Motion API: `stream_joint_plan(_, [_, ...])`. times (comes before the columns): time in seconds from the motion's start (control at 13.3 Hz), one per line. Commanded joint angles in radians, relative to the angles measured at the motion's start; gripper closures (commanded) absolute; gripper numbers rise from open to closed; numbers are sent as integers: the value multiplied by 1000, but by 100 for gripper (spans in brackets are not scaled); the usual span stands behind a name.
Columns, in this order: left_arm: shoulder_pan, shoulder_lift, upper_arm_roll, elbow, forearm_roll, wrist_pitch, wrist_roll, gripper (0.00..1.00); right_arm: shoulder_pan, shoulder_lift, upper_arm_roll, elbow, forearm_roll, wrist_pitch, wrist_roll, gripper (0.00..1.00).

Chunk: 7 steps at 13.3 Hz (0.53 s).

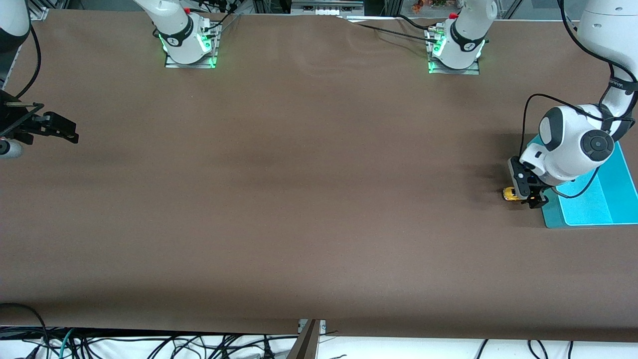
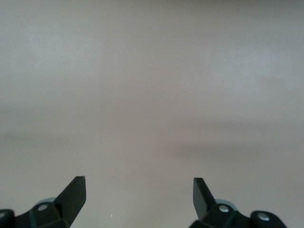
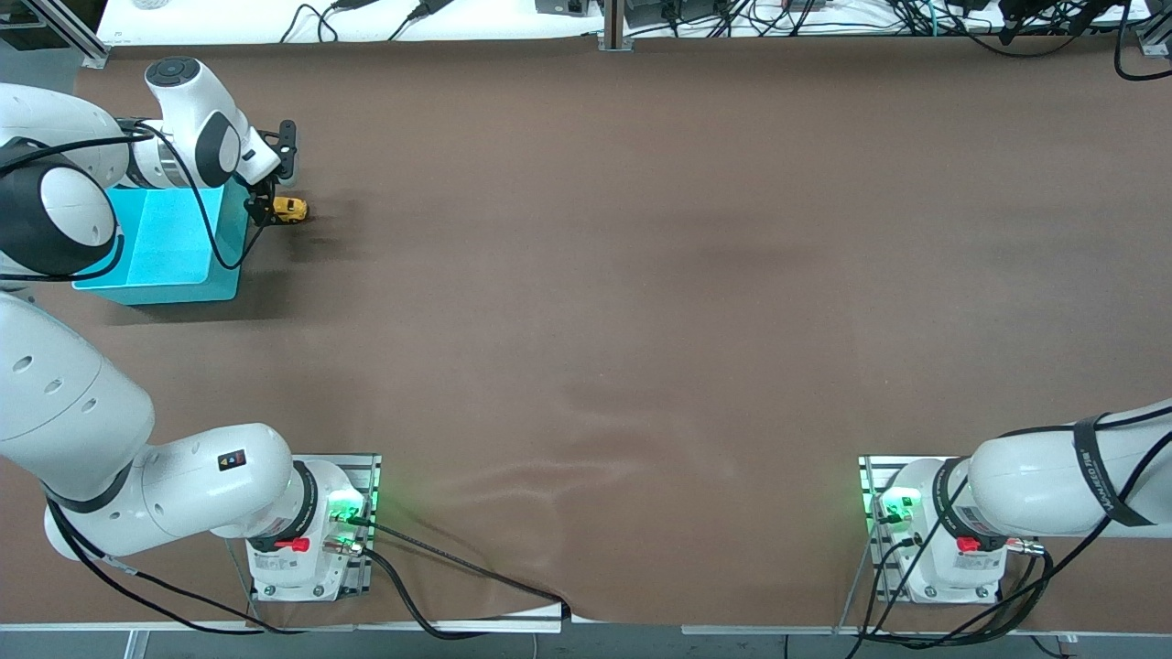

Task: Wind and store yellow beetle car
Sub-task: 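Lower the left gripper onto the car while the right gripper retracts, then grasp the yellow car with the left gripper and lift it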

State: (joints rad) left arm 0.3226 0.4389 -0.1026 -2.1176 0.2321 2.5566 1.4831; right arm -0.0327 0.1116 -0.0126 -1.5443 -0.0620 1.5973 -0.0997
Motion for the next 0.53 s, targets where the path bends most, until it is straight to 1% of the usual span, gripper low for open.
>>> stream_joint_plan(0.0, [15, 40, 6, 27, 29, 5, 16, 0, -4, -12, 7, -7, -6, -25, 29, 0])
stream_joint_plan(0.07, [12, 41, 4, 28, 32, 7, 16, 3, -4, -7, 7, -4, -6, -23, 20, 0])
stream_joint_plan(0.22, [7, 41, 6, 31, 56, 7, 13, 51, -3, -6, 7, 4, -6, -23, 15, 0])
stream_joint_plan(0.3, [7, 40, 6, 34, 56, 7, 10, 61, -3, -3, 7, 4, -6, -20, 14, 0])
stream_joint_plan(0.45, [6, 38, 6, 50, 59, 5, 11, 78, -3, 2, 7, 7, -6, -19, 12, 0])
